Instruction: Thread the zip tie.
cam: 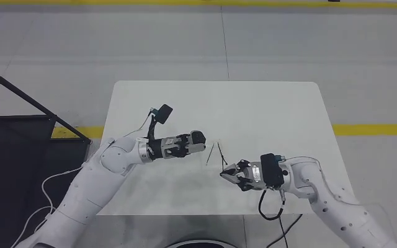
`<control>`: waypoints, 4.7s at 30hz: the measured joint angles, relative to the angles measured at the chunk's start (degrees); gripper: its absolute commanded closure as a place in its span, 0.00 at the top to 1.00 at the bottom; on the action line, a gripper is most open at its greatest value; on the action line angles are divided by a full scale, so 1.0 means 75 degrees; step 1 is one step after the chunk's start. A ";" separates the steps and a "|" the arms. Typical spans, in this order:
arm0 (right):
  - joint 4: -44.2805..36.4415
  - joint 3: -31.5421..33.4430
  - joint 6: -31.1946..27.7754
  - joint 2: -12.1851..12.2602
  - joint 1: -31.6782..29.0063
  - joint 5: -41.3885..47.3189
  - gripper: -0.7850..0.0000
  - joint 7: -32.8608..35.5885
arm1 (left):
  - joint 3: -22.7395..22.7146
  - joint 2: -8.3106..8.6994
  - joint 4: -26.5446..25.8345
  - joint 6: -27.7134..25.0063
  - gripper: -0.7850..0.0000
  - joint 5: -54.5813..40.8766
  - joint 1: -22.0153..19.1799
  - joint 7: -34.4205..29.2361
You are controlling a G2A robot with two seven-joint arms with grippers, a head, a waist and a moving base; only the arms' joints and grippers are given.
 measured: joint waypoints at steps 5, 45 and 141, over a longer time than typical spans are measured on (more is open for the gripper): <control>0.0002 -0.0177 0.0000 0.0048 0.0061 -0.0078 0.00 0.0030 | 0.0171 -0.0026 0.0086 -0.0162 0.49 -0.0920 -0.0002 -0.0406; 0.0696 -0.1956 0.0000 0.0052 0.1672 0.1920 0.00 0.1782 | 0.1151 0.0114 0.0233 0.0030 0.36 -0.2646 -0.0598 -0.1693; -0.0123 0.0238 0.0000 0.0353 -0.0287 -0.1419 0.00 -0.1868 | 0.0641 0.0122 0.1171 -0.0286 0.00 -0.1751 -0.0443 -0.1049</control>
